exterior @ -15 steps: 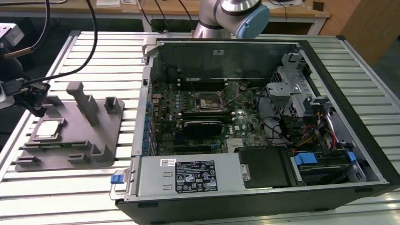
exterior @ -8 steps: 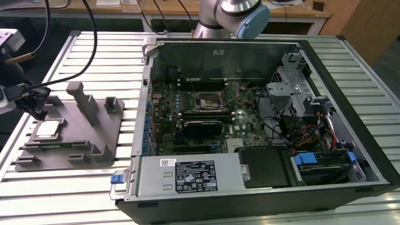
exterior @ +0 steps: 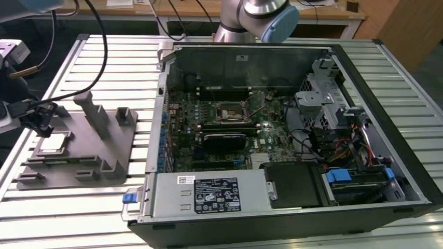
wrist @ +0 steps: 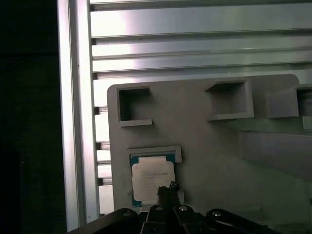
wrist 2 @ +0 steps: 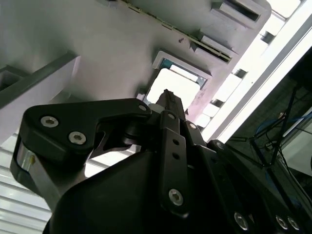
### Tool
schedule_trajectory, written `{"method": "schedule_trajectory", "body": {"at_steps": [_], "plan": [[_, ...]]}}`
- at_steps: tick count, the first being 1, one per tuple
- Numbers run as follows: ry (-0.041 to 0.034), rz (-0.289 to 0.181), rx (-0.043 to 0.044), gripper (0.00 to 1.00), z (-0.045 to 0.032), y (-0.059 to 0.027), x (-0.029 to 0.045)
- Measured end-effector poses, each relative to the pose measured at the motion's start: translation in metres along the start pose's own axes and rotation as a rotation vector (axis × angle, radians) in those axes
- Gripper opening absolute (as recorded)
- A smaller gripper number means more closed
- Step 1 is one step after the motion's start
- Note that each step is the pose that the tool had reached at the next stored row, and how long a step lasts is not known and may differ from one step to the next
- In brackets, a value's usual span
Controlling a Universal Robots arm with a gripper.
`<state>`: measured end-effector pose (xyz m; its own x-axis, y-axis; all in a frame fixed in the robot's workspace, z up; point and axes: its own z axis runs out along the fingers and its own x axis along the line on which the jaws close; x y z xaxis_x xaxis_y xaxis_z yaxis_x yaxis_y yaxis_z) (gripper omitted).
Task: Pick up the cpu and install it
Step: 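Pick up the cpu and move it towards the insertion slot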
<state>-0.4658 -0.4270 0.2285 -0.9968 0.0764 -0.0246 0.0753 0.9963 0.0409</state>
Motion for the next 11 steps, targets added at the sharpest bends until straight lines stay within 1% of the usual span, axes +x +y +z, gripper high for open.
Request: {"method": "schedule_trajectory", "body": {"at_steps": [2,11], "plan": [[0.0004,0.000,0.0015,0.11,0.0036,-0.0003,0.0010],[0.0022,0.000,0.0022,0.11,0.0195,-0.0011,0.0075]]}}
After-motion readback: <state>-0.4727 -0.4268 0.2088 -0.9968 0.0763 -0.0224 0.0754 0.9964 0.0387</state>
